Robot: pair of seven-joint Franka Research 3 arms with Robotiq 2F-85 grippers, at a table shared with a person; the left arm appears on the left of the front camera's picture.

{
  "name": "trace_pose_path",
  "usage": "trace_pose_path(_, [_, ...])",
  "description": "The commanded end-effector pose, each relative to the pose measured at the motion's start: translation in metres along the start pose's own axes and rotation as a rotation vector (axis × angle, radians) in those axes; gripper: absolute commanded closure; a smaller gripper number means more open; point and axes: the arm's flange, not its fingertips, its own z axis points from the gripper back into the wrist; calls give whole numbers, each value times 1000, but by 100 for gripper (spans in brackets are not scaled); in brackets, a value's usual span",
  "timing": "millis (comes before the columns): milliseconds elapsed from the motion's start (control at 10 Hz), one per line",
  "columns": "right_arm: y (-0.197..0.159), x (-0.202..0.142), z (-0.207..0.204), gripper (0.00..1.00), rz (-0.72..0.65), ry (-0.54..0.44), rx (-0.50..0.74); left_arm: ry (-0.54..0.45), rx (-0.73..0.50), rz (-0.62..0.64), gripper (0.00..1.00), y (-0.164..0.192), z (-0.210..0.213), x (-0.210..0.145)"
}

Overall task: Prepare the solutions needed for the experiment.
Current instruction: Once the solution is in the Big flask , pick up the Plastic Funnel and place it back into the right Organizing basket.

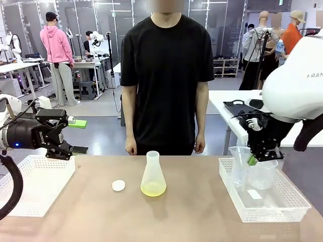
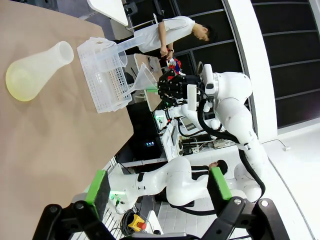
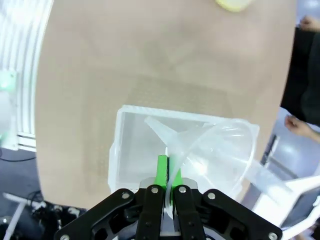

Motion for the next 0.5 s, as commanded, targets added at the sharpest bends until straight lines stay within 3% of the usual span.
trace_pose_path(0, [0, -1, -2, 100, -63, 15, -5, -8, -21, 1, 0, -2, -2, 0])
trace_pose_path(100, [1, 2, 2, 100, -97, 4, 14, -8, -21, 1, 0, -2, -2, 0])
trace_pose_path(200, [0, -7, 0, 100, -33, -2, 0, -8, -21, 1, 0, -2, -2, 0])
trace_pose_path(400, [0, -7, 0, 100, -33, -2, 0, -8, -21, 1, 0, -2, -2, 0])
